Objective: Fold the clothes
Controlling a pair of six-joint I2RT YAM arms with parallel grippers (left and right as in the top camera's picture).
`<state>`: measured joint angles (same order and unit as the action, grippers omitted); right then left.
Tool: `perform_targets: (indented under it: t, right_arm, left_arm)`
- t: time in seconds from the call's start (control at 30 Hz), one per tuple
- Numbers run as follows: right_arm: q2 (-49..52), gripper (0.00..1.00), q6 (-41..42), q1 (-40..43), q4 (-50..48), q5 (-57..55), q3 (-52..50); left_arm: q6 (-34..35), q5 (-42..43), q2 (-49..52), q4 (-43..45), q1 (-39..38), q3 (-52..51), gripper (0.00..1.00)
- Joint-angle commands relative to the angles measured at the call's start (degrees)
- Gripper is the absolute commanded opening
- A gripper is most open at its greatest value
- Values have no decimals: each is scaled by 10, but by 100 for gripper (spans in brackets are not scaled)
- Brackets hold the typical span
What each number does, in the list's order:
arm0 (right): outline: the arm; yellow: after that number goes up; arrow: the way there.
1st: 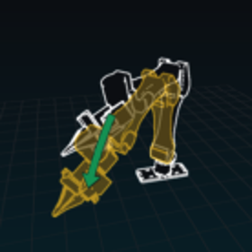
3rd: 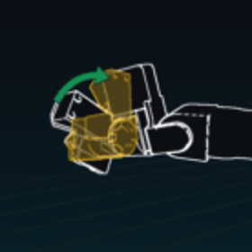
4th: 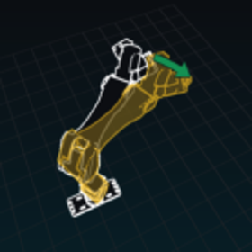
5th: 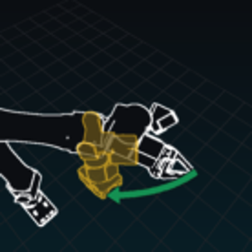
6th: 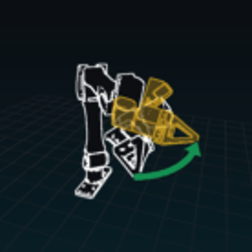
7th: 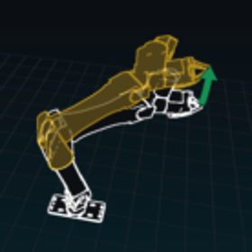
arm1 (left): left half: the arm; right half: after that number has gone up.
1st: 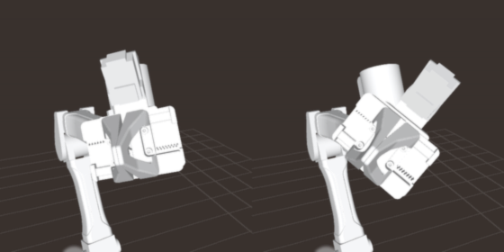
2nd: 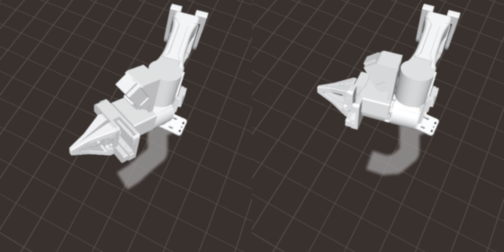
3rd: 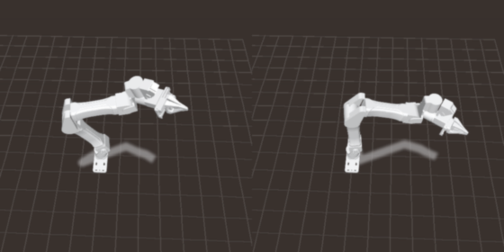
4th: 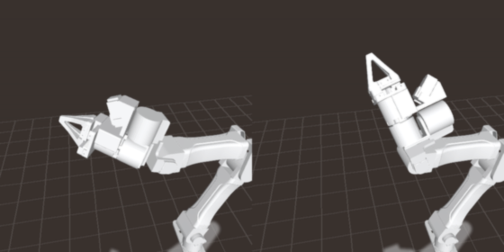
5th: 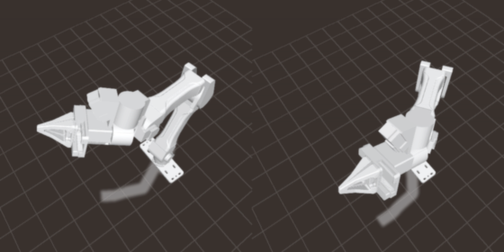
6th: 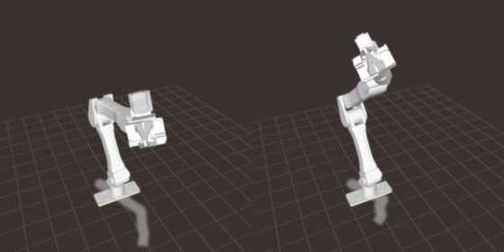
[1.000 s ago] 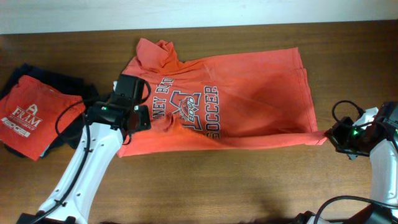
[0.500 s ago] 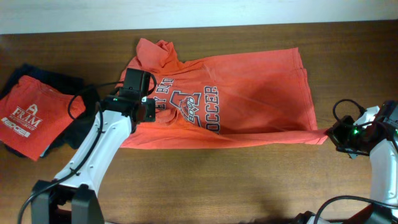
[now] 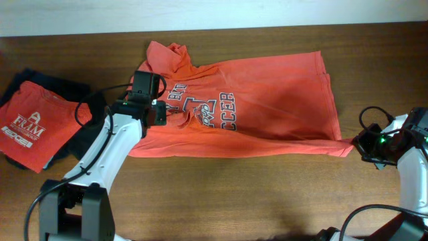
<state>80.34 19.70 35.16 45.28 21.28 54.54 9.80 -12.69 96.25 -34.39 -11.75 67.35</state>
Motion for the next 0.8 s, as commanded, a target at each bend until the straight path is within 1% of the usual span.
perform_targets:
  t: [0.0,0.07,0.1,0.13,0.17,0.2,0.23,0.3,0.33,0.37,0.43,0.5,0.53,0.6,0.7,0.77]
  right_arm:
    - [2,6,7,-3,-6,-16,10]
    - [2,22,6,-3,-13,-16,10]
    - [2,31,4,-3,-18,-16,10]
    - [2,39,2,-3,-21,-16,10]
    - [2,49,2,-3,-25,-16,10]
    - [2,53,2,-3,-26,-16,10]
    - [2,55,2,-3,-25,-15,10]
    - [2,57,2,-3,-15,-13,10]
    - [2,57,2,-3,-6,-12,10]
    - [2,57,2,-3,3,-9,10]
    - [2,57,-5,-3,23,-7,10]
    - [2,56,-15,-3,27,-7,10]
    - [2,51,-15,-3,25,-7,10]
    - [2,49,-15,-3,25,-6,10]
    - [2,50,-15,-3,27,-4,10]
    - [2,50,-15,-3,27,-3,10]
  left_arm:
    - [-9,-21,6,5,4,4,1]
    - [-9,-22,6,5,4,4,1]
    - [-9,-23,6,5,4,4,8]
    - [-9,-24,6,5,5,4,27]
    - [-9,-28,6,5,7,4,49]
    - [-9,-28,6,3,9,4,85]
    - [-9,-28,6,-1,12,4,87]
    - [-8,-27,6,-13,18,4,87]
    - [-6,-24,6,-20,21,4,95]
    - [-5,-18,6,-27,24,4,99]
    - [-13,24,6,-40,27,4,99]
    - [-62,90,6,-40,26,4,99]
    - [-86,113,6,-39,25,4,97]
    - [-120,119,9,-37,25,4,94]
    - [-162,131,29,-37,24,4,94]
    - [-166,141,48,-37,24,4,93]
